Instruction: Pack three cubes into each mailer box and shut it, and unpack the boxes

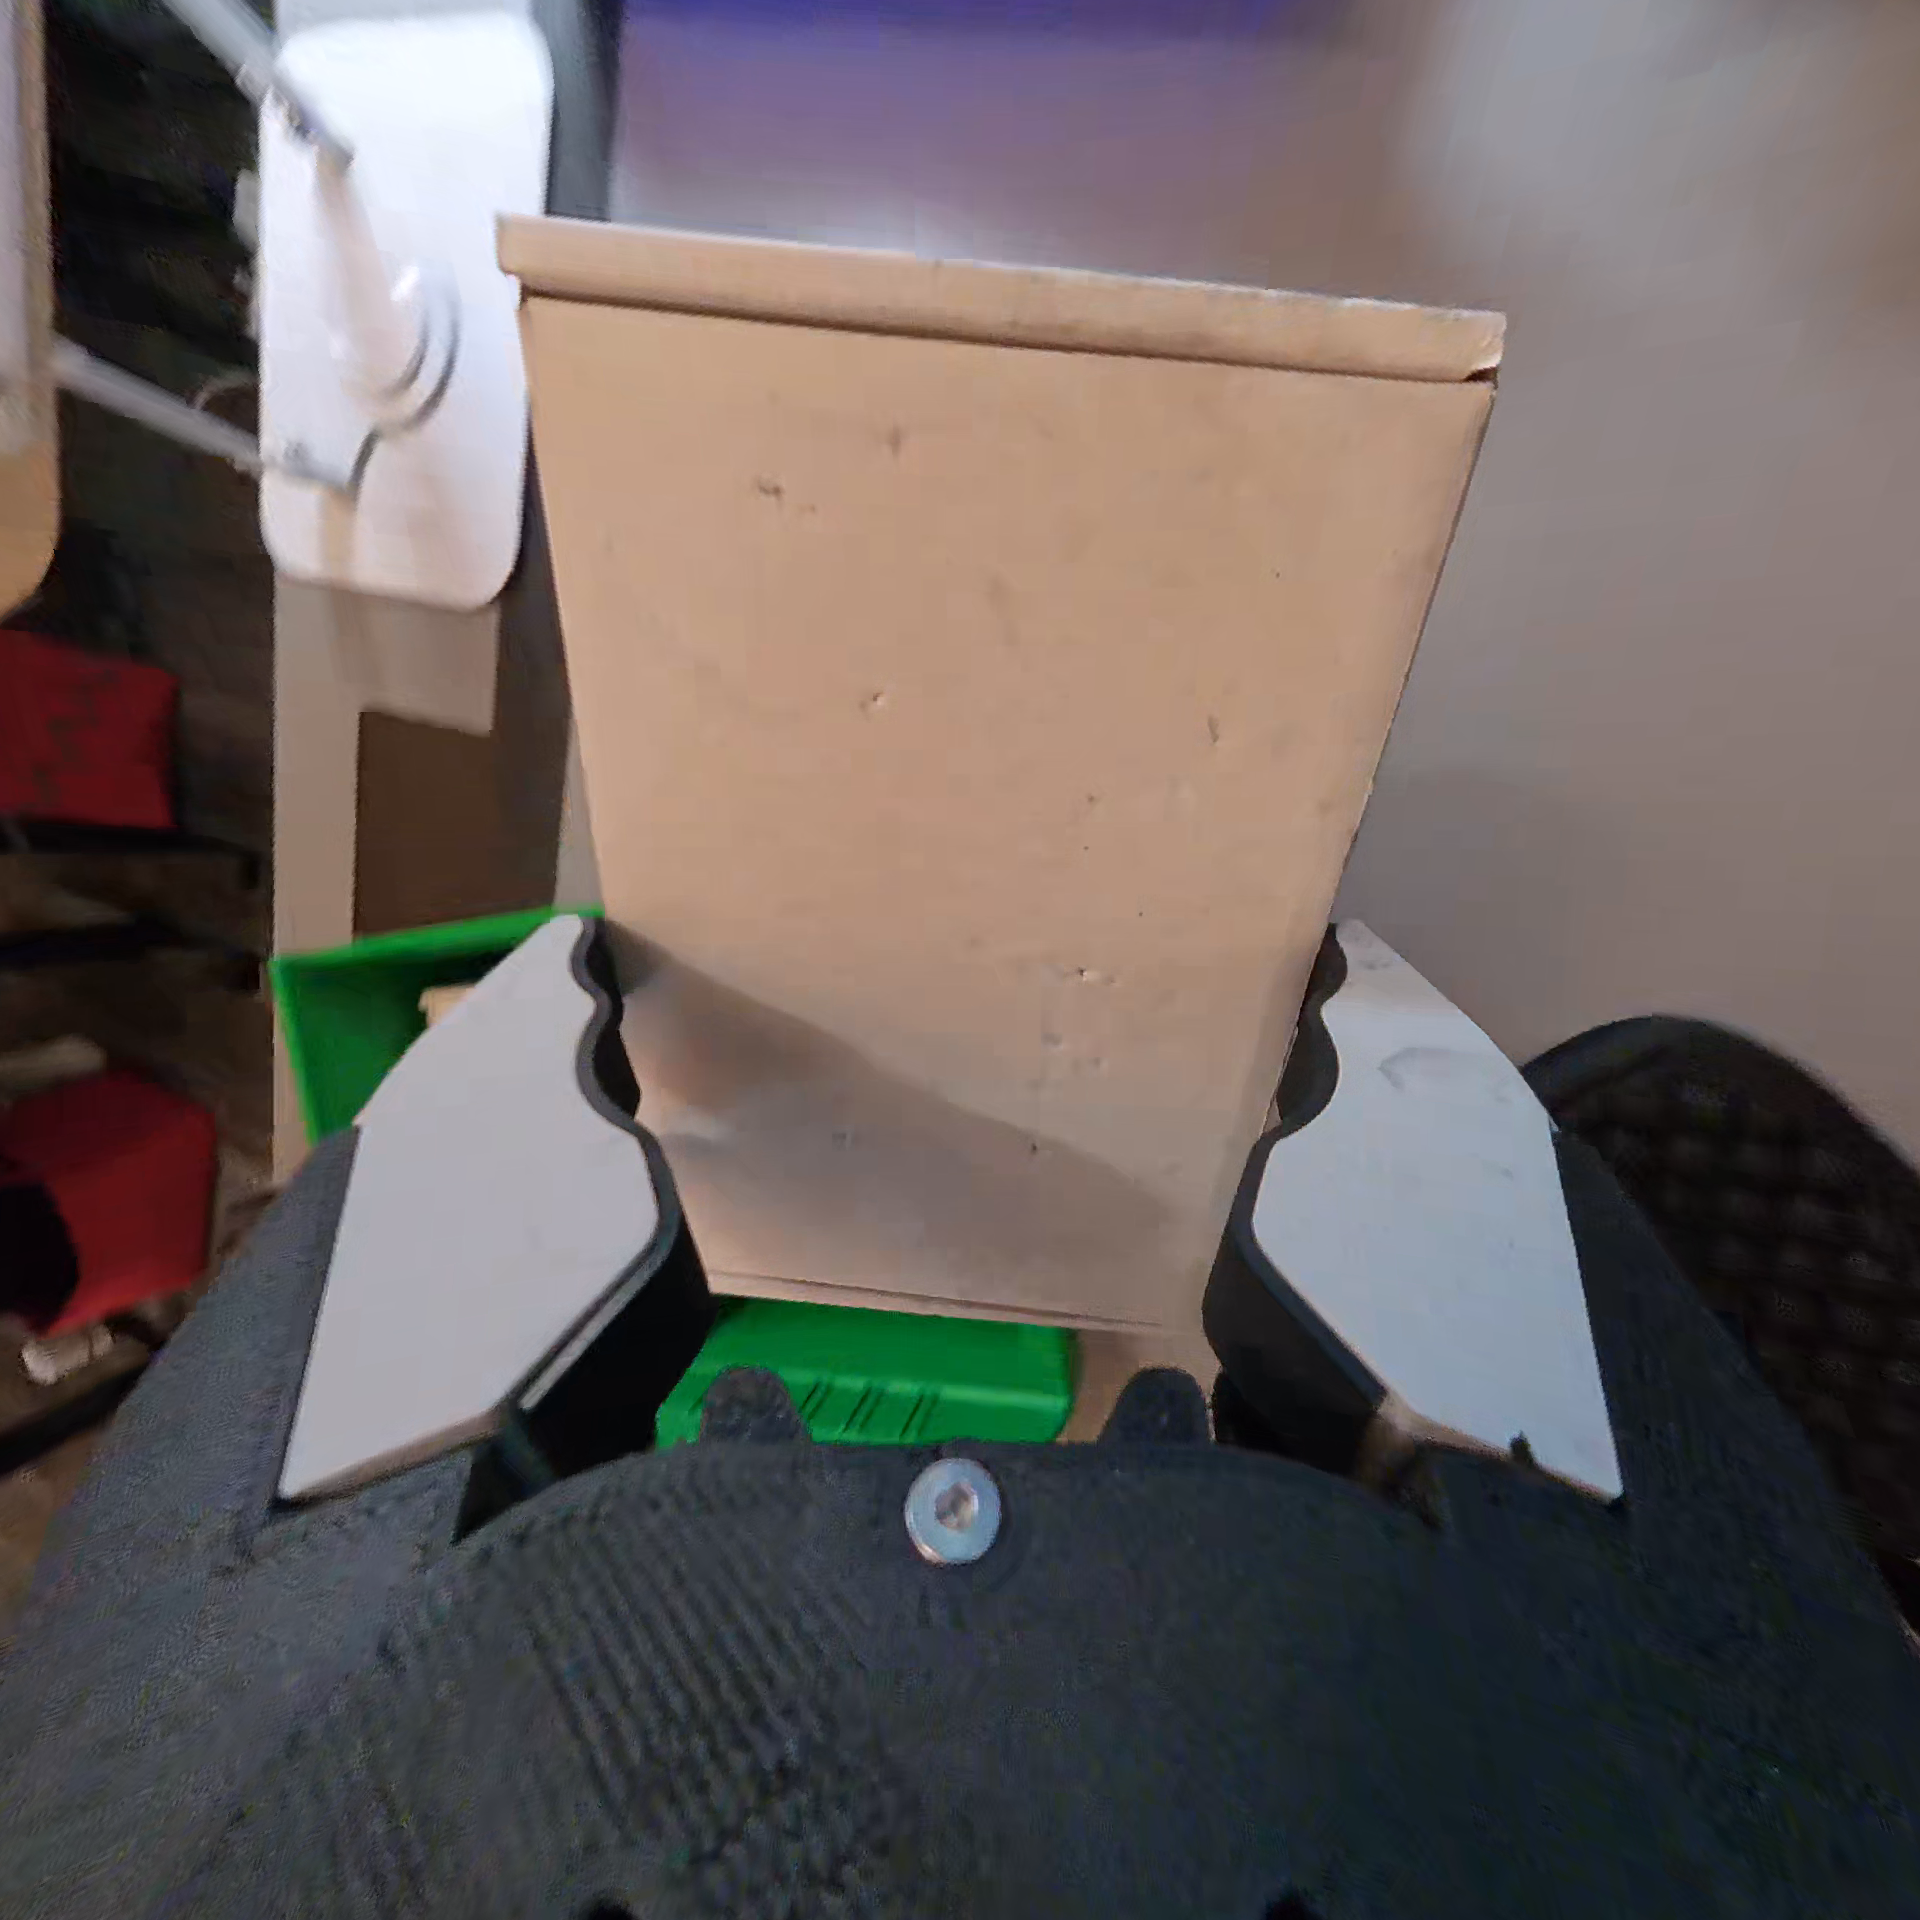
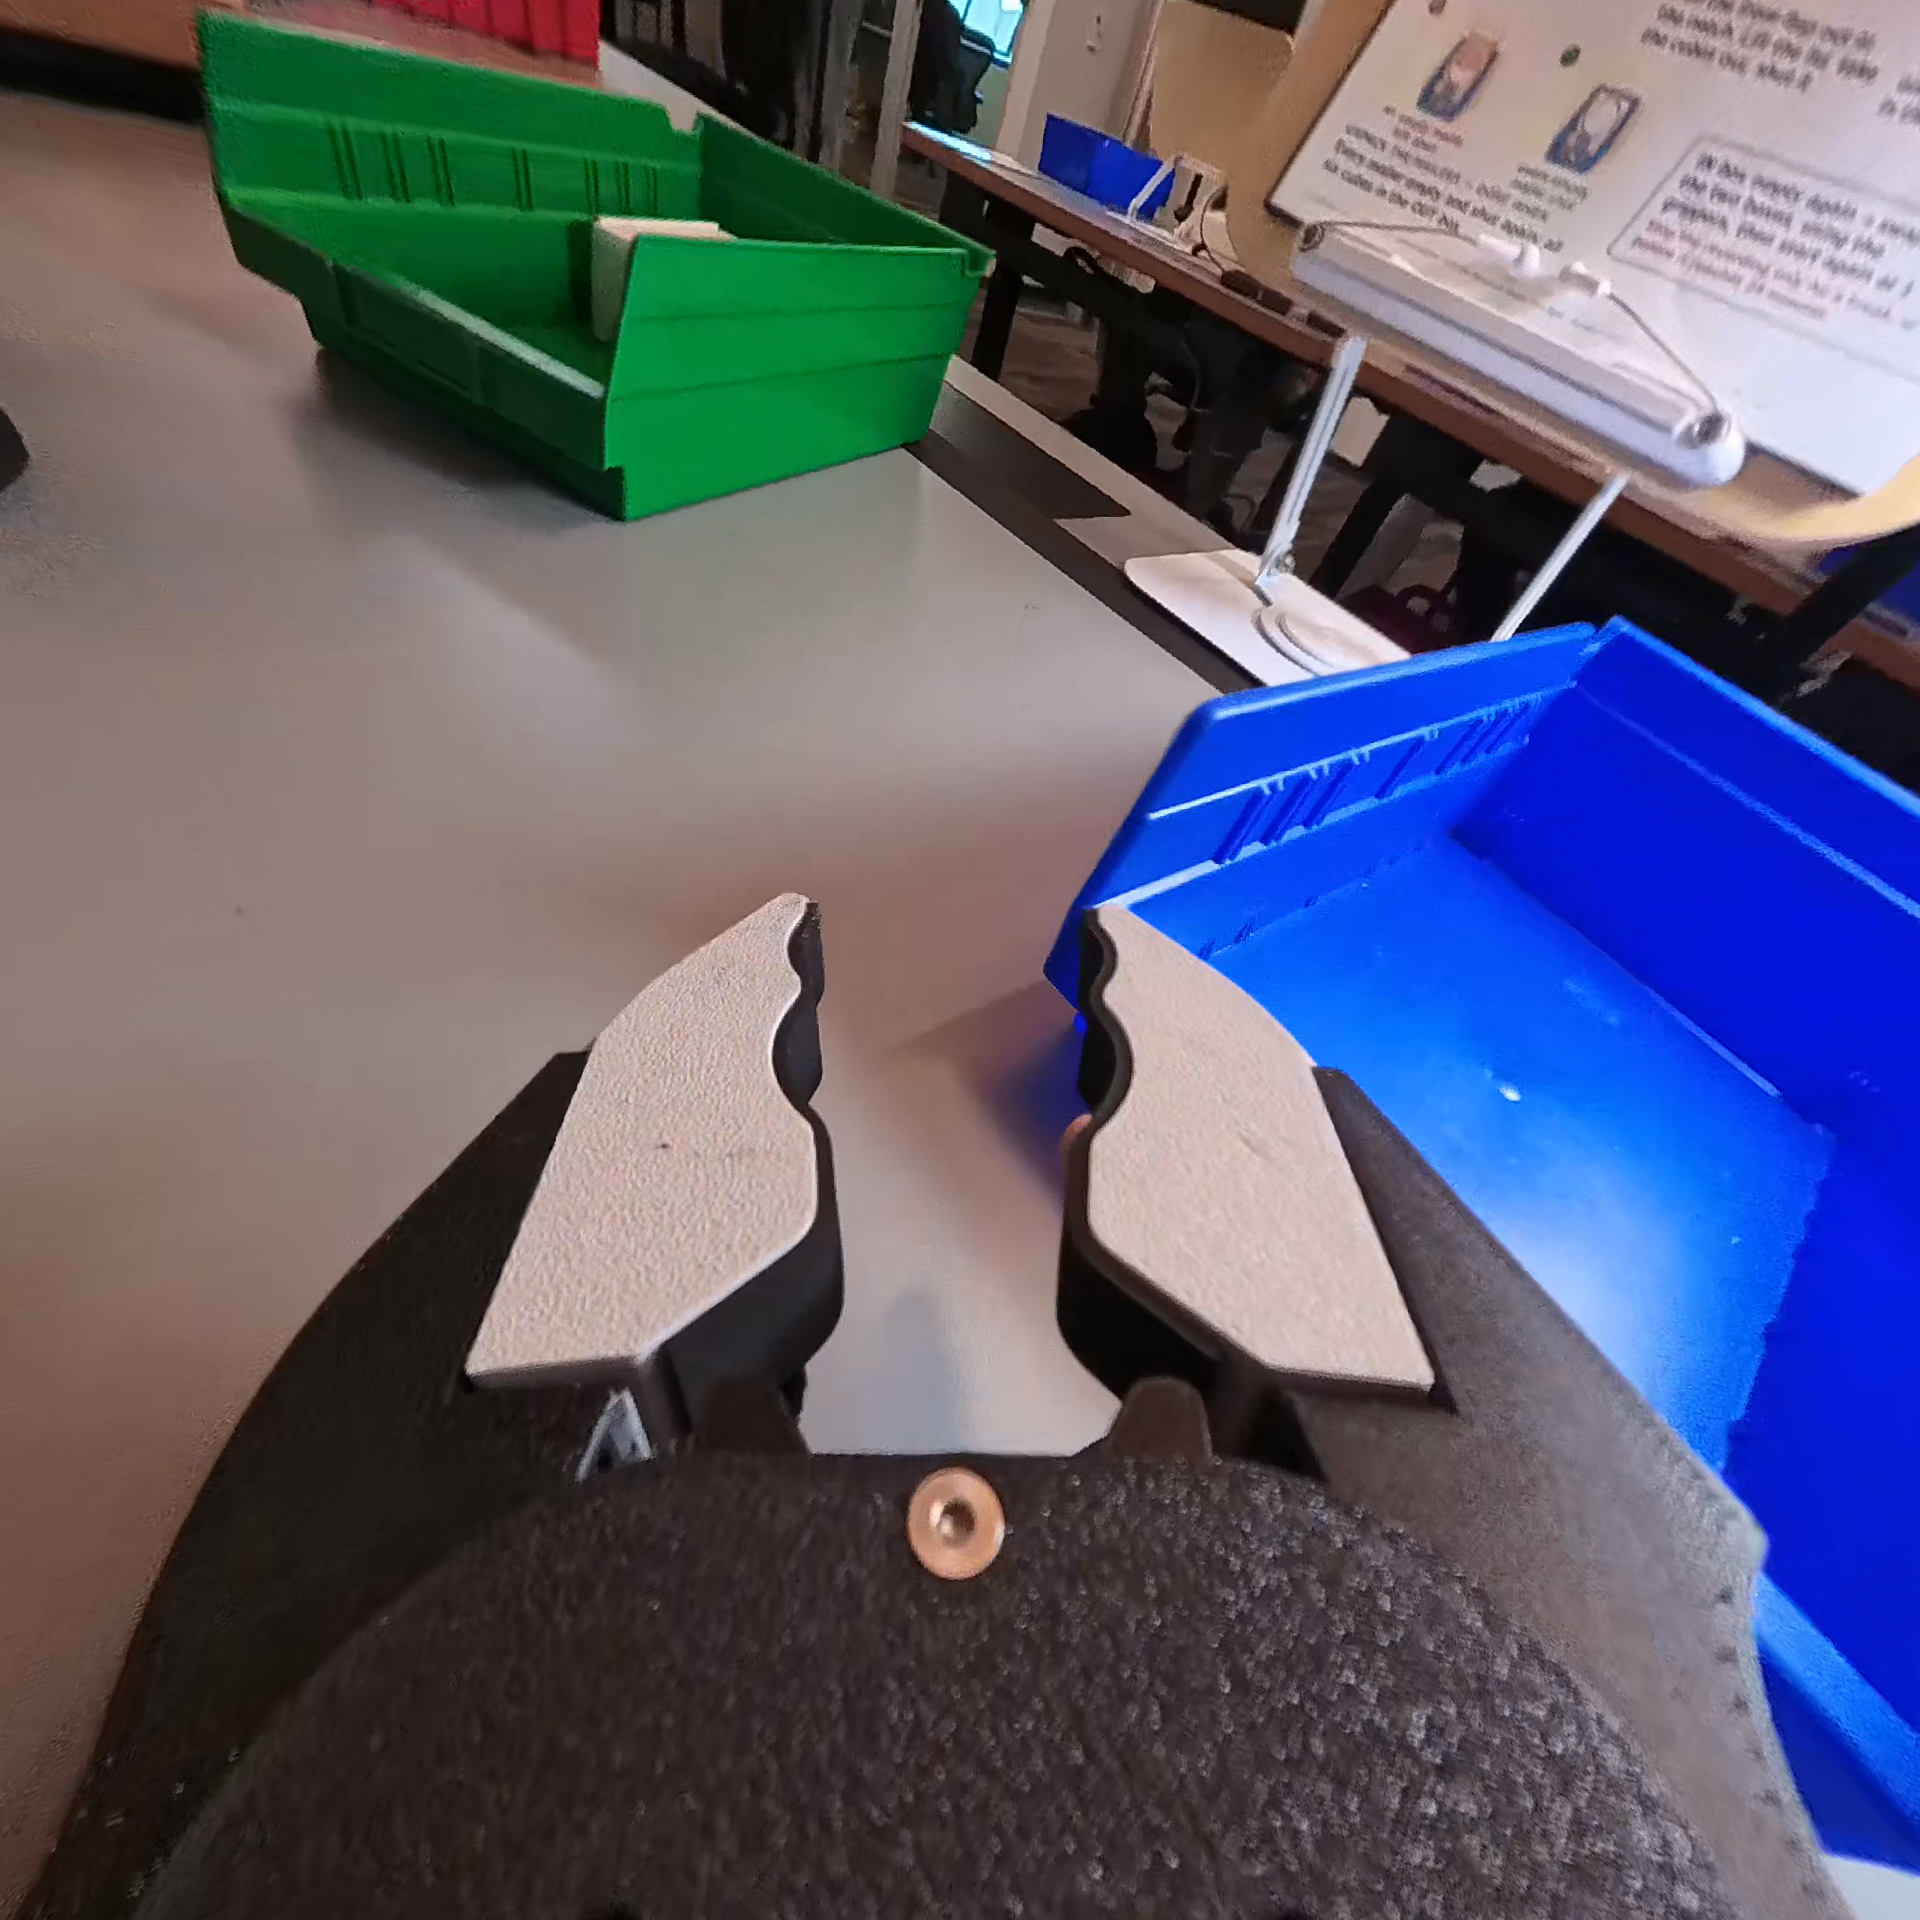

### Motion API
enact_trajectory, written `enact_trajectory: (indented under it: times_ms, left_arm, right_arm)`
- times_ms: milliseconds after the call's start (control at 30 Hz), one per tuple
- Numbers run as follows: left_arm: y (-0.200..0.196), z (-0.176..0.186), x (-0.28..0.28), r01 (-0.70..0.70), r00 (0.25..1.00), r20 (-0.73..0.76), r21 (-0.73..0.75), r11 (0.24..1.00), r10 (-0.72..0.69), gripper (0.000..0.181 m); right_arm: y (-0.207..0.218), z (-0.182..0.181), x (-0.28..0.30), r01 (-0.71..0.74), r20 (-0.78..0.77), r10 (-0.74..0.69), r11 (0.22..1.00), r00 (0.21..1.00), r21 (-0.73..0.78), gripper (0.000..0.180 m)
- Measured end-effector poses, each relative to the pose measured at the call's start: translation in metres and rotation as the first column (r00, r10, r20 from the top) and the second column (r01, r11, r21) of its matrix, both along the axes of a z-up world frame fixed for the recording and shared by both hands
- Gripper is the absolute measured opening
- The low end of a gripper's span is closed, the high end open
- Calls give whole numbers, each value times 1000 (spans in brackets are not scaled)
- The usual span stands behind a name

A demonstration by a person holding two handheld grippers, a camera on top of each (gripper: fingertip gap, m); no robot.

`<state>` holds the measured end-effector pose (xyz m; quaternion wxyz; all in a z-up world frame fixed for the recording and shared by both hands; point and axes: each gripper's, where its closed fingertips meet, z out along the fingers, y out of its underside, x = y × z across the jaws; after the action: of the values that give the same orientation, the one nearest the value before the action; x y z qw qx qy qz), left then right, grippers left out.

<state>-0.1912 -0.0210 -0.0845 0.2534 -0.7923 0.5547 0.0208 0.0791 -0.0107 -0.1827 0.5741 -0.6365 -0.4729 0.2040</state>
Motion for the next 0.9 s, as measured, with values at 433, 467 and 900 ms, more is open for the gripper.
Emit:
enact_trajectory:
  times_ms: [433, 467, 900]
  left_arm:
    - [-60, -109, 168, 153, 988, 47, -251, 956, -146, 122]
    - [-60, -117, 169, 142, 990, 50, -283, 949, -133, 123]
    - [-54, -141, 174, 114, 993, 93, -497, 860, -78, 122]
  right_arm:
    - [-38, -14, -26, -161, 223, 105, 955, 969, 250, 77]
    - [-41, -18, -26, -178, 262, 105, 945, 959, 274, 79]
    - [-61, -30, -38, -305, 476, 17, 787, 879, 536, 93]
